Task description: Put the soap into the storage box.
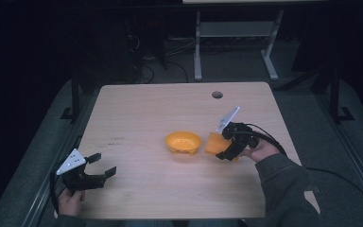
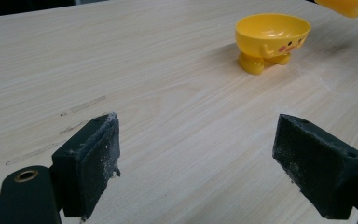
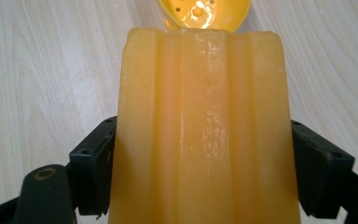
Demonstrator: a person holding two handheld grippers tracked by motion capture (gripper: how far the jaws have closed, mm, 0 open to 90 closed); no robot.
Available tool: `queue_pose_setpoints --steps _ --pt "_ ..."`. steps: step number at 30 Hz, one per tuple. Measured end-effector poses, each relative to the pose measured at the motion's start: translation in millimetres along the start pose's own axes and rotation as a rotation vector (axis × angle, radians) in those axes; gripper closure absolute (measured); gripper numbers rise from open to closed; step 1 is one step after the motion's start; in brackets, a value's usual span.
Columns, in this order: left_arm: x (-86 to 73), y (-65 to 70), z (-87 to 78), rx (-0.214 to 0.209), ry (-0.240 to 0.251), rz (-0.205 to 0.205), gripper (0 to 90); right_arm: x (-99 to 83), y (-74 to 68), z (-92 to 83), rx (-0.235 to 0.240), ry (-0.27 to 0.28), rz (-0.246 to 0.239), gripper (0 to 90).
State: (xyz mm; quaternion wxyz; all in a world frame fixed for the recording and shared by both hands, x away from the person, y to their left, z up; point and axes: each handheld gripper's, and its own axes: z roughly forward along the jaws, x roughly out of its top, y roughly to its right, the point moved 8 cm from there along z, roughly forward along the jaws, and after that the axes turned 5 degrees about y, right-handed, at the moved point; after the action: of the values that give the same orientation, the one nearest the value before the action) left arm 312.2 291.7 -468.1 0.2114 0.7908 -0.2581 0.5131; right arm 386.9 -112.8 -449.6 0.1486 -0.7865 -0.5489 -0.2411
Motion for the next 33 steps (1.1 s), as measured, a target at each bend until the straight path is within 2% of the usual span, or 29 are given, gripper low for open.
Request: queue_pose_setpoints --steps 33 --pt "0.5 -0.6 -0.4 -0.004 0.003 -0.002 14.3 34.3 6.6 4.7 0.025 0.009 -0.046 20.7"
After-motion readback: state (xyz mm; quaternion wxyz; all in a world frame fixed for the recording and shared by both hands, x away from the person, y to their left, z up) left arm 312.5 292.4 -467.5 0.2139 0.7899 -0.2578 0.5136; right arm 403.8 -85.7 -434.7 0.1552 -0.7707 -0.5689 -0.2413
